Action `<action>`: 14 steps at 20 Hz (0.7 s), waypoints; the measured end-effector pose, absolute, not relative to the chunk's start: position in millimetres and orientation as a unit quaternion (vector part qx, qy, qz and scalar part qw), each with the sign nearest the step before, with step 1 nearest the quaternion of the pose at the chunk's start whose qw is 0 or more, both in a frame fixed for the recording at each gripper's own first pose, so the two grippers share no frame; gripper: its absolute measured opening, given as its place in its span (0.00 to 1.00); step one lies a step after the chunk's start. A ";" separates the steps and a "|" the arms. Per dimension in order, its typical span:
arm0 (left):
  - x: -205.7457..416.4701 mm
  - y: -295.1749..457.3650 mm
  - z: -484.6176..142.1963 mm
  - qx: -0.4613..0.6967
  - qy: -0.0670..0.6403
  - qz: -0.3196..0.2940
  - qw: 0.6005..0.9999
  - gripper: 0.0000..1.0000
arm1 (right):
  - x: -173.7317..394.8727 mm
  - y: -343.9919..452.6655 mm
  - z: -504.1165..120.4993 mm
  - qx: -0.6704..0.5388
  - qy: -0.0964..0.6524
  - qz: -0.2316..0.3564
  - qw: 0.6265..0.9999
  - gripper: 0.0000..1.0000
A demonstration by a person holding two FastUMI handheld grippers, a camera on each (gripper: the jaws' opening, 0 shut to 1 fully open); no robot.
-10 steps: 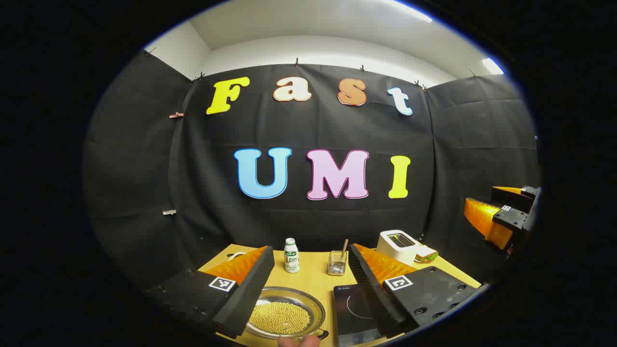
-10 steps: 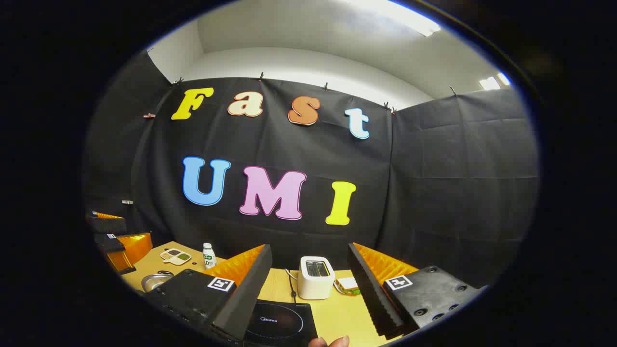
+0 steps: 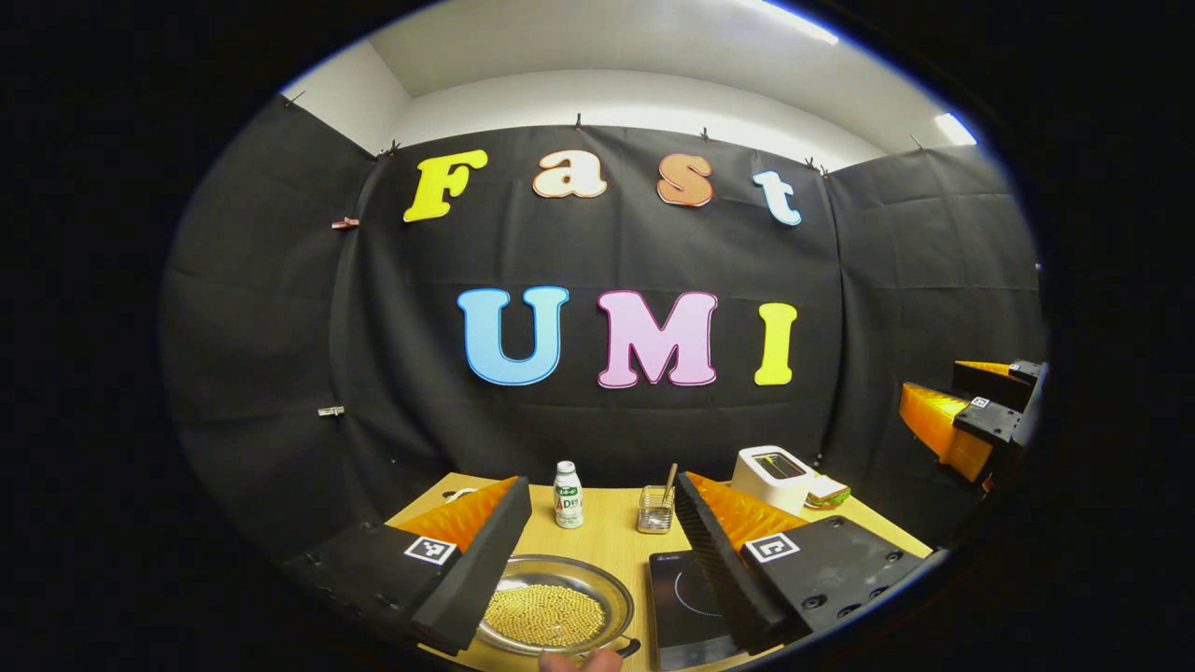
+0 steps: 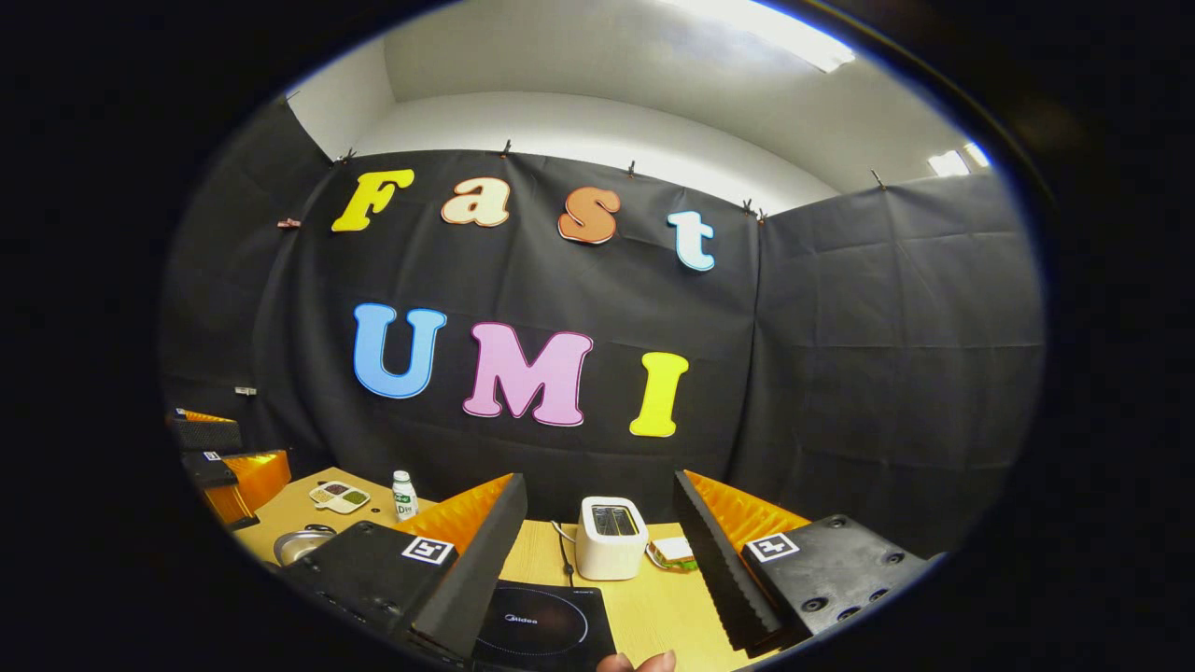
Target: First push the handle of the pot to place it horizontally, then grasp the pot with both hands and set it on the induction cooktop.
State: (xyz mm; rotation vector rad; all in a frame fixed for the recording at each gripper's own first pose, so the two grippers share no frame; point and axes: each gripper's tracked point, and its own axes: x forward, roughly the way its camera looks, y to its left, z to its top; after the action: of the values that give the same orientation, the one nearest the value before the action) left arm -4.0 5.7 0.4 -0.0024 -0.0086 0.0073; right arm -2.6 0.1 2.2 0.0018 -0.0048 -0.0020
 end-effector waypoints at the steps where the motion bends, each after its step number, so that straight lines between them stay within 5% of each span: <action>1: -4.3 6.3 0.9 -0.001 -0.006 0.004 1.000 0.96 | -2.6 -0.5 2.9 0.000 -0.004 -0.002 1.000 0.97; 11: -7.7 6.6 2.0 -0.018 -0.012 -0.002 1.000 0.94 | -3.9 -0.5 3.2 -0.005 -0.004 -0.002 1.000 0.97; 14: -9.8 -9.8 8.1 -0.019 -0.019 -0.042 0.999 0.54 | -4.6 -1.8 3.1 -0.006 -0.004 -0.003 1.000 0.97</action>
State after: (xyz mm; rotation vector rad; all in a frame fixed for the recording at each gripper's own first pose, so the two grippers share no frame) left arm -9.8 -9.8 8.1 -0.0374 -0.0383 -0.0840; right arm -4.6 -1.8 3.1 -0.0120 -0.0085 -0.0062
